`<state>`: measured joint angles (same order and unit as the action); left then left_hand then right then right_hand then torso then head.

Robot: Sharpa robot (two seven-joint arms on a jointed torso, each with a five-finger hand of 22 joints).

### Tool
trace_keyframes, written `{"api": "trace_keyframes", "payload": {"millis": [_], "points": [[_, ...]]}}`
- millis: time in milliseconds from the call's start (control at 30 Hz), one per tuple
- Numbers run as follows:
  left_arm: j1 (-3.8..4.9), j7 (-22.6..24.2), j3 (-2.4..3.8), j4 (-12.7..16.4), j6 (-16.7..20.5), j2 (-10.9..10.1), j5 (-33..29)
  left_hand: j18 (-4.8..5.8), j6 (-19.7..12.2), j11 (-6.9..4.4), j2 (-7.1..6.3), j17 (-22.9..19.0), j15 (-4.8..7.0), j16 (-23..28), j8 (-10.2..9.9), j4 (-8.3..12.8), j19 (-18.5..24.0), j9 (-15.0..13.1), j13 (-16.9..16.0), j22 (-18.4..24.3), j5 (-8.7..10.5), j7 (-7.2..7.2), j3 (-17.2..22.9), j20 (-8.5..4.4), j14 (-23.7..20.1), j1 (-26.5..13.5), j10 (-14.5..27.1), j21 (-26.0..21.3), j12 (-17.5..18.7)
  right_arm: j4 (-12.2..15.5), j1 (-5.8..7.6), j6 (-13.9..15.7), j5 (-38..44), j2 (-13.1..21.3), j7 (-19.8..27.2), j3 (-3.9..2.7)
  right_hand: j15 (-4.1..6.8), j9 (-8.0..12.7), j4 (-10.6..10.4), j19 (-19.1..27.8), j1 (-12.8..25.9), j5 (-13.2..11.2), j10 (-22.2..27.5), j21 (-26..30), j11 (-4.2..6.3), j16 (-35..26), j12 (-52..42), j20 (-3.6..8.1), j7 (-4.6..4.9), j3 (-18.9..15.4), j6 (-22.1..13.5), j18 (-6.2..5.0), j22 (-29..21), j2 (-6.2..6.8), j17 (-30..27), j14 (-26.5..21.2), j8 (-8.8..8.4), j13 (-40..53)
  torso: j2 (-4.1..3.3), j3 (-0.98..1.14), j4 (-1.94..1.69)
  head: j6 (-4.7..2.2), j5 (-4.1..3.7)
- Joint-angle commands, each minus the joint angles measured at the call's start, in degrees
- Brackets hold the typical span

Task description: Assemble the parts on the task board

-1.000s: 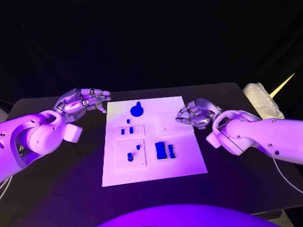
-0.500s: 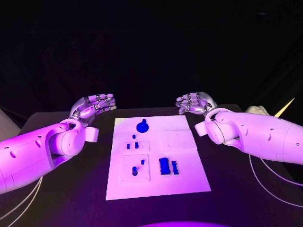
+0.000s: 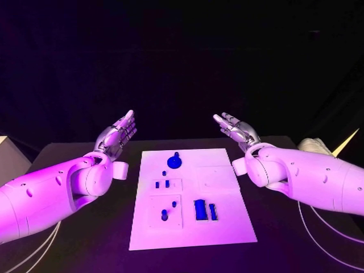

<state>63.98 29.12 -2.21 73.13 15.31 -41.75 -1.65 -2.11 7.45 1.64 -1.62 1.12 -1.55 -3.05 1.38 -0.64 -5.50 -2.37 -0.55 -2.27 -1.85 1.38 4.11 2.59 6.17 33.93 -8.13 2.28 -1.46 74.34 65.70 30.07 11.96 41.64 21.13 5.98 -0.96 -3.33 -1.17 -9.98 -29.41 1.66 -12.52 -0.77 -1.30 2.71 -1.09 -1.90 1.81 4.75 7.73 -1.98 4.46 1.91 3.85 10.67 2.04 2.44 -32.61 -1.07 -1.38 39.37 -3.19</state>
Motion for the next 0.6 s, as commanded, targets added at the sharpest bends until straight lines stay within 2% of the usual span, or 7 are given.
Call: {"api": "trace_keyframes", "payload": {"millis": [33,100,133,200,300,400,600], "points": [[-0.57,0.37,0.36,2.78,7.86,-0.4,0.6,2.11,-7.45,-1.64,1.62,-1.12,1.55,3.05,-1.38,0.64,5.5,2.37,0.55,2.27,1.85,-1.38,-4.11,-2.59,-6.17,-33.93,8.13,-2.28,1.46,4.01,-1.32,5.7,-4.78,0.73,3.92,-1.26,0.96,3.33,1.17,9.98,29.41,-1.66,12.52,0.77,1.3,-2.71,1.09,1.9,-1.81,-4.75,-7.73,1.98,-4.46,-1.91,-3.85,-10.67,-2.04,-2.44,0.84,0.63,0.82,-2.69,1.74],[-1.24,0.43,0.74,5.67,12.16,-0.92,0.82,2.11,-7.45,-1.64,1.62,-1.12,1.55,3.05,-1.38,0.64,5.5,2.37,0.55,2.27,1.85,-1.38,-4.11,-2.59,-6.17,-33.93,8.13,-2.28,1.46,7.69,-2.66,8.35,-7.06,1.47,5.43,-2.76,0.96,3.33,1.17,9.98,29.41,-1.66,12.52,0.77,1.3,-2.71,1.09,1.9,-1.81,-4.75,-7.73,1.98,-4.46,-1.91,-3.85,-10.67,-2.04,-2.44,1.12,0.84,1.09,-3.79,2.43],[-1.52,0.46,0.9,6.88,13.98,-1.14,0.91,2.11,-7.45,-1.64,1.62,-1.12,1.55,3.05,-1.38,0.64,5.5,2.37,0.55,2.27,1.85,-1.38,-4.11,-2.59,-6.17,-33.93,8.13,-2.28,1.46,8.98,-3.13,9.28,-7.86,1.73,5.95,-3.28,0.96,3.33,1.17,9.98,29.41,-1.66,12.52,0.77,1.3,-2.71,1.09,1.9,-1.81,-4.75,-7.73,1.98,-4.46,-1.91,-3.85,-10.67,-2.04,-2.44,1.21,0.9,1.17,-4.13,2.64],[-2.06,0.51,1.21,9.21,17.45,-1.56,1.08,2.11,-7.45,-1.64,1.62,-1.12,1.55,3.05,-1.38,0.64,5.5,2.37,0.55,2.27,1.85,-1.38,-4.11,-2.59,-6.17,-33.93,8.13,-2.28,1.46,11.23,-3.95,10.9,-9.25,2.18,6.87,-4.2,0.96,3.33,1.17,9.98,29.41,-1.66,12.52,0.77,1.3,-2.71,1.09,1.9,-1.81,-4.75,-7.73,1.98,-4.46,-1.91,-3.85,-10.67,-2.04,-2.44,1.34,1.0,1.3,-4.65,2.97],[-2.82,0.58,1.64,12.48,22.33,-2.15,1.33,2.11,-7.45,-1.64,1.62,-1.12,1.55,3.05,-1.38,0.64,5.5,2.37,0.55,2.27,1.85,-1.38,-4.11,-2.59,-6.17,-33.93,8.13,-2.28,1.46,14.0,-4.95,12.9,-10.97,2.73,8.01,-5.32,0.96,3.33,1.17,9.98,29.41,-1.66,12.52,0.77,1.3,-2.71,1.09,1.9,-1.81,-4.75,-7.73,1.98,-4.46,-1.91,-3.85,-10.67,-2.04,-2.44,1.43,1.07,1.38,-5.0,3.19],[-3.3,0.62,1.92,14.57,25.45,-2.53,1.48,2.11,-7.45,-1.64,1.62,-1.12,1.55,3.05,-1.38,0.64,5.5,2.37,0.55,2.27,1.85,-1.38,-4.11,-2.59,-6.17,-33.93,8.13,-2.28,1.46,15.3,-5.42,13.83,-11.77,2.99,8.54,-5.85,0.96,3.33,1.17,9.98,29.41,-1.66,12.52,0.77,1.3,-2.71,1.09,1.9,-1.81,-4.75,-7.73,1.98,-4.46,-1.91,-3.85,-10.67,-2.04,-2.44,1.43,1.07,1.38,-5.0,3.19],[-3.8,0.67,2.2,16.71,28.65,-2.92,1.64,2.11,-7.45,-1.64,1.62,-1.12,1.55,3.05,-1.38,0.64,5.5,2.37,0.55,2.27,1.85,-1.38,-4.11,-2.59,-6.17,-33.93,8.13,-2.28,1.46,15.61,-5.54,14.05,-11.96,3.05,8.66,-5.98,0.96,3.33,1.17,9.98,29.41,-1.66,12.52,0.77,1.3,-2.71,1.09,1.9,-1.81,-4.75,-7.73,1.98,-4.46,-1.91,-3.85,-10.67,-2.04,-2.44,1.43,1.07,1.38,-5.0,3.19]]}}
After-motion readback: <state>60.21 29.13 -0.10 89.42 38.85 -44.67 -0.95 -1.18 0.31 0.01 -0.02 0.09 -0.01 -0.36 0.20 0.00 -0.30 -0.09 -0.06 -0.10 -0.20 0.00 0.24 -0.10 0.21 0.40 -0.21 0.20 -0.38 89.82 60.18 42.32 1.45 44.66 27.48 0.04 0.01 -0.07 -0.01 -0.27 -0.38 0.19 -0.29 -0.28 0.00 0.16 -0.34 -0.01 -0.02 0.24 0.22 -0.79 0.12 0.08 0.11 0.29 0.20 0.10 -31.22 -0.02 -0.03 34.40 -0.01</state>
